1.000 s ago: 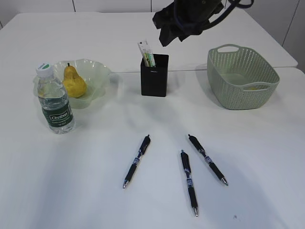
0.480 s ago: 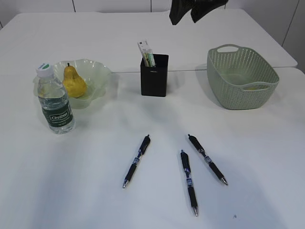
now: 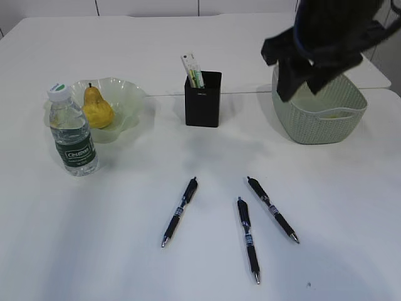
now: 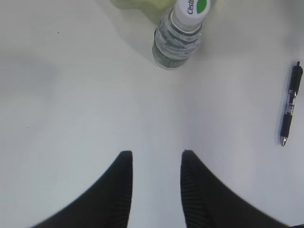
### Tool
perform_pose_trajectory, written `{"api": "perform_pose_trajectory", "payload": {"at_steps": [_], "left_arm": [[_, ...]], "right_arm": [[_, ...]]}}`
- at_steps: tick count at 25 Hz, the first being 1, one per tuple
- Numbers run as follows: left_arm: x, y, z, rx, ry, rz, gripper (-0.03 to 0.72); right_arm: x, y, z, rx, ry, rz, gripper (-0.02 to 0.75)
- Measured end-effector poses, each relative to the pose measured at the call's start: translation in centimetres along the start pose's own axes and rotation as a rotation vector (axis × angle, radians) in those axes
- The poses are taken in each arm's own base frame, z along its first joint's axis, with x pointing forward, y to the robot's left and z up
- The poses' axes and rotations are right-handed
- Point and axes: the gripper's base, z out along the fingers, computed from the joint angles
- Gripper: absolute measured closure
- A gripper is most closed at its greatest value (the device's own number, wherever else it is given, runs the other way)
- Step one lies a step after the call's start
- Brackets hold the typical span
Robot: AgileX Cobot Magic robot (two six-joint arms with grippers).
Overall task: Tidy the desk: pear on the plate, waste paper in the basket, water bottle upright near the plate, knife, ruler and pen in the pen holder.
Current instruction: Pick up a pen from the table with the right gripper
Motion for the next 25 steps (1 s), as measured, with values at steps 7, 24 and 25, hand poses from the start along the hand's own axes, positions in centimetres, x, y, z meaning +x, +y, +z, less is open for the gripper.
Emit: {"api": "perform_pose_trajectory", "payload": {"at_steps": [7,24,25], "left_arm": [[0.0,0.0,0.0,0.001,0.000,0.000,0.451],[0.0,0.0,0.0,0.002,0.000,-0.001,0.451],[0.0,0.0,0.0,0.003,0.000,-0.001,0.451]], "right_arm": [[5.0,0.5,4.7,-0.070,0.196,-0.015,0.328],[4.1,0.4,11.6,-0.047,0.156,-0.029,0.328],[3.9,0.5,12.3,-0.046,0.168,-0.029,0.330]]}}
